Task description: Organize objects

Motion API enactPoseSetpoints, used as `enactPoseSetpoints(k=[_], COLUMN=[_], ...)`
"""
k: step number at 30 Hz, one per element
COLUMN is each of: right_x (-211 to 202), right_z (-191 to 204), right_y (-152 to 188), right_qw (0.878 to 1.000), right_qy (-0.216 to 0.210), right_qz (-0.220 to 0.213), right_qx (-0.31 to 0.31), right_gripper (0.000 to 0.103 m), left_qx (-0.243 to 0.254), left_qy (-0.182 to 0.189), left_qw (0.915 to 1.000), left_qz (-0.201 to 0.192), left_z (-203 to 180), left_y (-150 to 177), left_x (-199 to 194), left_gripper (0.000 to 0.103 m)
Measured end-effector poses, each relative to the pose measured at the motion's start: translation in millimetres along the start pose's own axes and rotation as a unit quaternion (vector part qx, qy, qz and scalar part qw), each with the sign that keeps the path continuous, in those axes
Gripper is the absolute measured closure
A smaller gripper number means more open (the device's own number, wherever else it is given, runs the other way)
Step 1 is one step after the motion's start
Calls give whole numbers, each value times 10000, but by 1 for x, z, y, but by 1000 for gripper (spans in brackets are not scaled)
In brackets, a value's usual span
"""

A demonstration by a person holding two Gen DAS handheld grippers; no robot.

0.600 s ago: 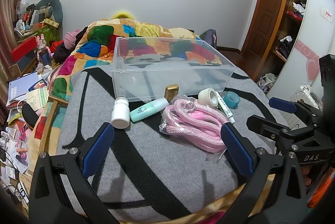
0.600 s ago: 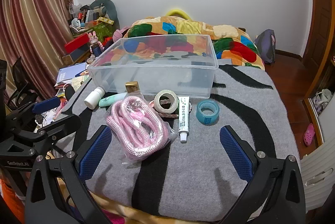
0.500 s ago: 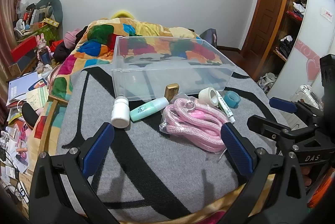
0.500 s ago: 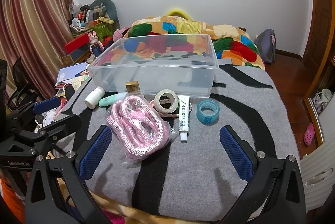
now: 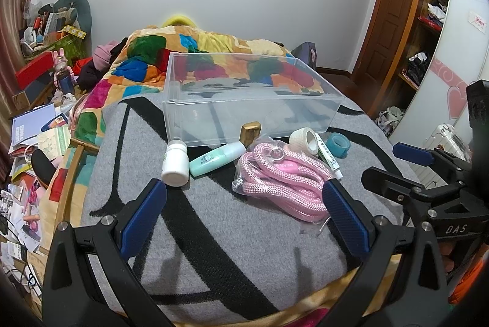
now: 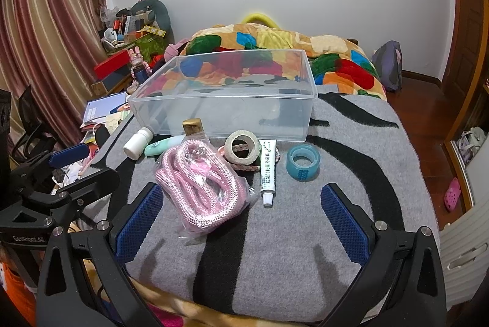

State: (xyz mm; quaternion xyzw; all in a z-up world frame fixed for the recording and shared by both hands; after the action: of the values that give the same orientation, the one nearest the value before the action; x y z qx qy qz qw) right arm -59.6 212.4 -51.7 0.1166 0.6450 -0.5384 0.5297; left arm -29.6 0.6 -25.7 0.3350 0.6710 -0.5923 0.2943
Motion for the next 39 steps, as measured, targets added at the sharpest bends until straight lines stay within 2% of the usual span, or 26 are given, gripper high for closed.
enactPoseSetpoints(k=[39], right_x=[1], right_z=[-1], right_y=[1], right_qw=[10000], right_qy=[-26], right_qz=[15], right_qx=[12], right_gripper=[0], left_qx=[-12], left_qy=[57], left_qw=[10000], left_qz=[39], left_z=[0], left_y=[-2], left_x=[-1], left_gripper=[0])
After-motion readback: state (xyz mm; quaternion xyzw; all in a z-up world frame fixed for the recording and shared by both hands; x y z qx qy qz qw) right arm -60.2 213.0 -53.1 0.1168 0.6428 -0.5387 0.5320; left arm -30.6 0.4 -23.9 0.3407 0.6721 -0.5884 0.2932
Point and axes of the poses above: each gripper's, at about its wrist camera, not at the fingertips, and x roughly the way its jaws point, z to its left, y to its underside, the point moved 3 cm from there along x, roughly the way its jaws point, and after that the axes turned 11 degrees about z, right-handed, at the moved point
